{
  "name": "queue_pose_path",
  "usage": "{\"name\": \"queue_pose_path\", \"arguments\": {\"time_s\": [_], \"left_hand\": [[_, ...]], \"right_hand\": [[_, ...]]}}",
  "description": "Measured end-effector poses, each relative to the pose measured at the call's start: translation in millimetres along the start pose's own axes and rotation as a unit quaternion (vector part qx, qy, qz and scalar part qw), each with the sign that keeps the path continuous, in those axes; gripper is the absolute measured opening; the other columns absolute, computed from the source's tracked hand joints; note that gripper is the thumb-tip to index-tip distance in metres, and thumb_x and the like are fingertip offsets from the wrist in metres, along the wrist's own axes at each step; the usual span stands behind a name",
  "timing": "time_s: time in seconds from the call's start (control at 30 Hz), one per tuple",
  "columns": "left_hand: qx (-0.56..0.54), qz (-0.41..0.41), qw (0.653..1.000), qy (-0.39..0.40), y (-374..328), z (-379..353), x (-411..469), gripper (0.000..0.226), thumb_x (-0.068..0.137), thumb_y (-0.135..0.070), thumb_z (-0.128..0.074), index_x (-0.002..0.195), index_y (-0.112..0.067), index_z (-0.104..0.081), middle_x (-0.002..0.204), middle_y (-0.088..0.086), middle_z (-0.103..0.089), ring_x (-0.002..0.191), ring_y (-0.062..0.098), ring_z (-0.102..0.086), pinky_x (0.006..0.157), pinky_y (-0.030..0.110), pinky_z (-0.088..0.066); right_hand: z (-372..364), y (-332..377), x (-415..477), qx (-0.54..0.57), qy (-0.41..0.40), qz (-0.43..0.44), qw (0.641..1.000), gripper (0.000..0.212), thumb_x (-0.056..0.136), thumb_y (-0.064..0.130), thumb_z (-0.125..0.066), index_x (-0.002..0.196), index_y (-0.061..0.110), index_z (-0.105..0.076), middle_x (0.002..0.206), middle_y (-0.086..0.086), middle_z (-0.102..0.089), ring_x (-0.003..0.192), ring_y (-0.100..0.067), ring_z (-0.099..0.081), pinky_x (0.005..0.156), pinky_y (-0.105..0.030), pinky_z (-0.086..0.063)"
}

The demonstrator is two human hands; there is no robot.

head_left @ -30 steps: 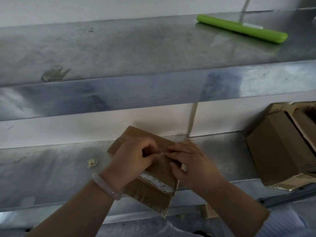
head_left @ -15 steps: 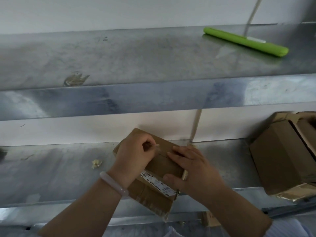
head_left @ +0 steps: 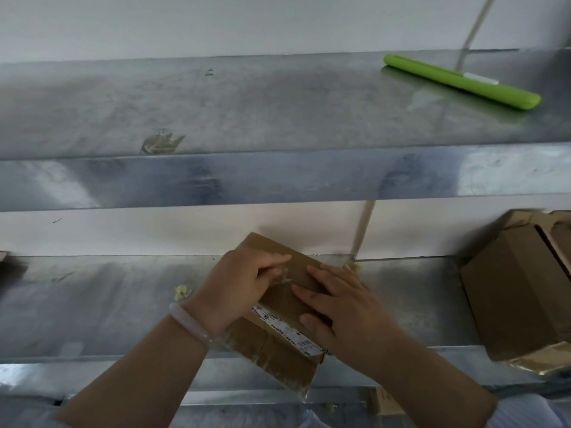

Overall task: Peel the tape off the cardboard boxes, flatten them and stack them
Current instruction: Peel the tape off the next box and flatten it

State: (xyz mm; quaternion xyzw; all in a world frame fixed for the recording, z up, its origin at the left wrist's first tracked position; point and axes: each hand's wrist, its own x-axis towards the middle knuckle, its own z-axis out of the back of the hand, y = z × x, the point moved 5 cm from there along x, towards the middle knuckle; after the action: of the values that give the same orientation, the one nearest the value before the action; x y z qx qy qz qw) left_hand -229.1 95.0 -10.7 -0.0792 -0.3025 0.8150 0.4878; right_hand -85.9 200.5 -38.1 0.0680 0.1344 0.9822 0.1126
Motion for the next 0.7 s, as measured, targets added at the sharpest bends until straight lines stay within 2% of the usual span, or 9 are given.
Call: {"name": "queue_pose_path", "arguments": {"time_s": [0.07, 0.13, 0.2, 0.3, 0.4, 0.47, 0.53, 0.63, 0.7], "left_hand": [[-0.011, 0.036, 0.999, -0.006, 4.7, -0.9, 1.3, 0.043, 0.084, -0.032, -0.072, 0.126, -0.034, -0.061, 0.106, -0.021, -0.06, 0.089, -0.004, -0.058, 0.087, 0.022, -0.05], [0.039, 0.065, 0.997, 0.014, 9.6, -5.3, 3.8, 0.051, 0.08, -0.043, -0.072, 0.128, -0.032, -0.059, 0.103, -0.016, -0.051, 0.092, 0.004, -0.053, 0.088, 0.029, -0.048], [0.085, 0.06, 0.994, 0.031, 8.9, -8.8, 6.1, 0.044, 0.081, -0.047, -0.069, 0.122, -0.032, -0.063, 0.097, -0.015, -0.049, 0.092, 0.006, -0.05, 0.087, 0.03, -0.046], [0.104, 0.029, 0.994, 0.016, -3.7, -10.6, 6.6, 0.021, 0.084, -0.042, -0.066, 0.103, -0.035, -0.07, 0.09, -0.019, -0.052, 0.087, 0.003, -0.05, 0.081, 0.026, -0.045], [0.09, 0.048, 0.995, -0.011, -7.0, -11.6, 4.5, 0.005, 0.086, -0.036, -0.064, 0.091, -0.035, -0.065, 0.089, -0.019, -0.056, 0.084, 0.002, -0.051, 0.075, 0.022, -0.045], [0.073, 0.058, 0.995, -0.042, -3.4, -8.4, 3.2, 0.005, 0.087, -0.027, -0.064, 0.086, -0.032, -0.061, 0.085, -0.02, -0.052, 0.08, -0.002, -0.049, 0.07, 0.014, -0.039], [0.065, 0.061, 0.993, -0.083, 2.7, -0.5, 1.4, 0.008, 0.087, -0.019, -0.063, 0.084, -0.025, -0.06, 0.083, -0.02, -0.047, 0.077, -0.004, -0.047, 0.066, 0.009, -0.034], [0.079, 0.045, 0.984, -0.151, 14.4, 14.3, -3.1, 0.011, 0.083, -0.008, -0.065, 0.083, -0.019, -0.06, 0.087, -0.007, -0.052, 0.077, 0.008, -0.052, 0.069, 0.02, -0.045], [0.136, 0.005, 0.977, -0.162, 17.8, 16.1, -6.3, 0.013, 0.079, -0.004, -0.068, 0.082, -0.016, -0.062, 0.087, -0.001, -0.054, 0.08, 0.017, -0.053, 0.071, 0.026, -0.047]], "right_hand": [[-7.6, 2.6, 1.3, -0.022, 0.0, 0.016, 1.0, 0.051, 0.093, 0.057, -0.034, 0.133, 0.035, -0.057, 0.144, -0.004, -0.052, 0.136, -0.024, -0.045, 0.113, -0.047, -0.029], [-9.8, -0.2, 3.4, -0.022, 0.01, 0.016, 1.0, 0.061, 0.091, 0.066, -0.031, 0.139, 0.034, -0.051, 0.15, -0.004, -0.045, 0.141, -0.023, -0.037, 0.116, -0.043, -0.02], [-10.4, -4.5, 4.4, -0.043, 0.002, 0.028, 0.999, 0.065, 0.087, 0.071, -0.035, 0.138, 0.035, -0.051, 0.148, -0.003, -0.047, 0.14, -0.022, -0.039, 0.115, -0.044, -0.023], [-10.4, -10.9, 4.4, -0.059, -0.008, 0.051, 0.997, 0.06, 0.084, 0.066, -0.043, 0.135, 0.035, -0.056, 0.141, -0.001, -0.055, 0.134, -0.023, -0.047, 0.112, -0.047, -0.029], [-6.3, -20.2, 5.4, -0.047, -0.018, 0.072, 0.996, 0.059, 0.081, 0.064, -0.048, 0.132, 0.038, -0.057, 0.139, 0.002, -0.056, 0.133, -0.021, -0.048, 0.111, -0.046, -0.033], [-3.3, -27.7, 5.7, -0.02, -0.035, 0.084, 0.996, 0.058, 0.077, 0.062, -0.054, 0.128, 0.037, -0.061, 0.137, 0.003, -0.058, 0.132, -0.019, -0.049, 0.108, -0.049, -0.04], [-2.3, -33.5, 5.2, 0.006, -0.046, 0.09, 0.995, 0.058, 0.075, 0.06, -0.058, 0.128, 0.036, -0.062, 0.138, 0.005, -0.057, 0.134, -0.017, -0.047, 0.108, -0.048, -0.041], [-2.4, -37.1, 4.9, 0.028, -0.068, 0.087, 0.993, 0.058, 0.074, 0.058, -0.061, 0.128, 0.037, -0.062, 0.139, 0.008, -0.056, 0.135, -0.013, -0.045, 0.11, -0.046, -0.039], [-2.2, -35.6, 5.4, 0.034, -0.08, 0.088, 0.992, 0.057, 0.072, 0.057, -0.061, 0.126, 0.037, -0.064, 0.137, 0.008, -0.057, 0.134, -0.013, -0.046, 0.11, -0.045, -0.038]]}}
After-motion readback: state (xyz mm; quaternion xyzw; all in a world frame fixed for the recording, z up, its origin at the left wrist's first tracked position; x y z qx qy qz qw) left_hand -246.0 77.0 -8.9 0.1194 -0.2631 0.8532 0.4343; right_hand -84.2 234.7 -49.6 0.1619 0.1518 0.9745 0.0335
